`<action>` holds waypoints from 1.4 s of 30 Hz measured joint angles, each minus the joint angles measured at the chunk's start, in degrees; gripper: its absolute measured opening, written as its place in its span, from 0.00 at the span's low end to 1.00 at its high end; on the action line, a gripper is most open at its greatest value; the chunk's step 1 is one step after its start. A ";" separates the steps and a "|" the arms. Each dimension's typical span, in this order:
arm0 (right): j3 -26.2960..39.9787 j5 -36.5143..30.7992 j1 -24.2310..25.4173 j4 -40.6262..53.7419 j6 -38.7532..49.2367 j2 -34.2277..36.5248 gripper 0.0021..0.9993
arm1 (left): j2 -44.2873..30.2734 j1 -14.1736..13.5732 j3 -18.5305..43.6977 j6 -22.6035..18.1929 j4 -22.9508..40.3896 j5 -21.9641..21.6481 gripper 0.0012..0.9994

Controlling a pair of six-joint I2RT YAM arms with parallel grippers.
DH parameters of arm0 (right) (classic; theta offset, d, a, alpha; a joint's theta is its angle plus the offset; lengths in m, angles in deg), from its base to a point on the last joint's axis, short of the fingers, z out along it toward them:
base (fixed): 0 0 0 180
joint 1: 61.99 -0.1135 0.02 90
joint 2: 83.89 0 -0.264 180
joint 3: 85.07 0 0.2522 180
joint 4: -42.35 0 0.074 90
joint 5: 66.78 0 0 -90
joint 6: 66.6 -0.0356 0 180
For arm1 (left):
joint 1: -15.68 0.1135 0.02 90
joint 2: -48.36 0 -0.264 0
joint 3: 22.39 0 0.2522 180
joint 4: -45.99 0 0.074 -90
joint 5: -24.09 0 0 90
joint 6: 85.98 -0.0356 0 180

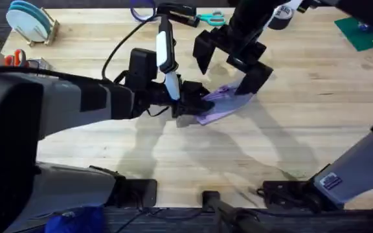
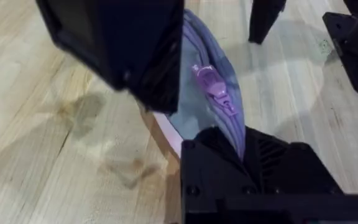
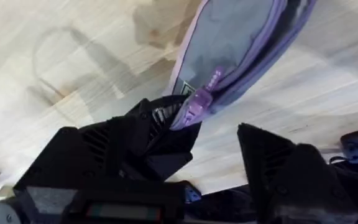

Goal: Unzip the bag, pick up the pens from the table one at a time and place them inside, then zip the bag closed.

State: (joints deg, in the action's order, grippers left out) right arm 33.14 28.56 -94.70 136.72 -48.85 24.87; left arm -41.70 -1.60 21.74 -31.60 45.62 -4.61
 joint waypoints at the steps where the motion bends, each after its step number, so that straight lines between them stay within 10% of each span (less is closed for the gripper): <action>1: 0.00 0.00 0.00 -0.01 0.00 0.29 1.00 | 0.00 0.00 0.00 0.00 0.00 0.00 0.04; 20: -0.02 -0.02 0.26 -0.44 -0.85 6.59 0.87 | 0.00 0.00 0.00 0.00 0.00 0.00 0.04; 35: -0.02 -1.51 0.70 0.67 -1.27 6.59 0.06 | 0.00 0.17 0.00 -0.02 -0.04 -0.48 0.04; 42: -0.02 -1.48 0.74 2.25 -1.27 6.59 0.03 | 0.00 0.15 0.00 -0.02 0.00 -0.39 0.04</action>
State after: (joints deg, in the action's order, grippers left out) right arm 33.11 27.08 -93.95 138.97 -50.12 31.46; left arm -41.70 -1.45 21.74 -31.62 45.62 -5.01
